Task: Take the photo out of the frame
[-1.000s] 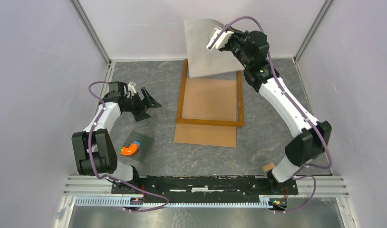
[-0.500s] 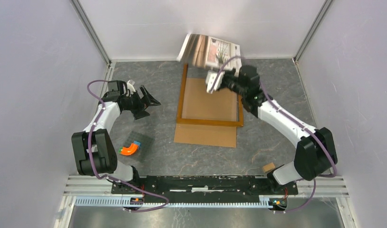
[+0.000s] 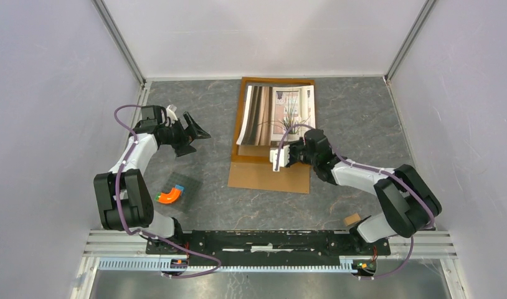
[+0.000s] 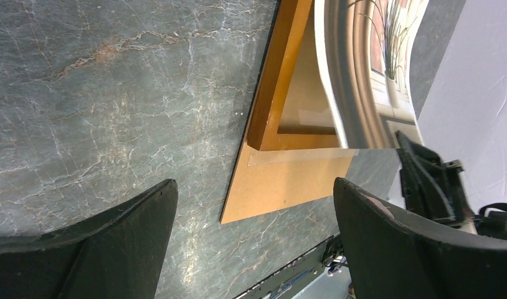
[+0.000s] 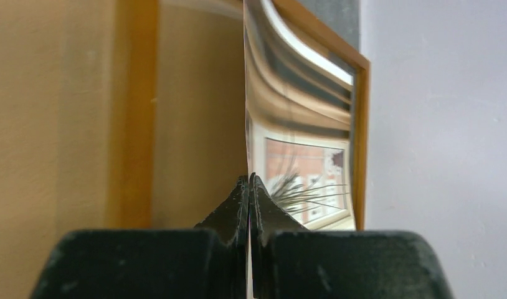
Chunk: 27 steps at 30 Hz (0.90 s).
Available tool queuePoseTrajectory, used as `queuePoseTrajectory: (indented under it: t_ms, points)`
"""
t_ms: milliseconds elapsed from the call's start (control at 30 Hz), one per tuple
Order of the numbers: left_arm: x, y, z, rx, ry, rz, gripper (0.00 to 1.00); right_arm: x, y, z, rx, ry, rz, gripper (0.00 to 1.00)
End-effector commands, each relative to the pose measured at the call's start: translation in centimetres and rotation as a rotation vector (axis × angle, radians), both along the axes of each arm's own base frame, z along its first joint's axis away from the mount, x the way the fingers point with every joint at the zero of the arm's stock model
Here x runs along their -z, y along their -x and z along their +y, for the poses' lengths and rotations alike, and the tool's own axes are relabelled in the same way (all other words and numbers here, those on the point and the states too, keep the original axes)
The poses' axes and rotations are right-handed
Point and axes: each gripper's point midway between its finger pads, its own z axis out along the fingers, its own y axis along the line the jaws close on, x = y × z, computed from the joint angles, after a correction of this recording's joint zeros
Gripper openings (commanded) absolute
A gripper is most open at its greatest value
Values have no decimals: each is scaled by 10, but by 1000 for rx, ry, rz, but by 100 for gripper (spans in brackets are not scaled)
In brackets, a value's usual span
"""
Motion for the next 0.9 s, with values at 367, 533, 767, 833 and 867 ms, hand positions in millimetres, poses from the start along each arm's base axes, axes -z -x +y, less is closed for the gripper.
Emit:
queuePoseTrajectory:
  t_ms: [367,533,767,833,867]
  points:
    - [-7,-12,6,47,-53,-76,100,11,-12,14,-41,20,-108,2]
    - [-10,-28,9,107,-145,-129,100,-2,-8,15,-25,-9,-45,72]
    - [-6,-58,-6,259,-295,-171,100,-12,13,-3,15,7,192,98]
    - [-3,-64,-22,315,-319,-177,100,-17,13,-11,54,-7,276,98]
    - [1,-68,-27,334,-326,-175,100,-23,12,-16,79,-18,315,98]
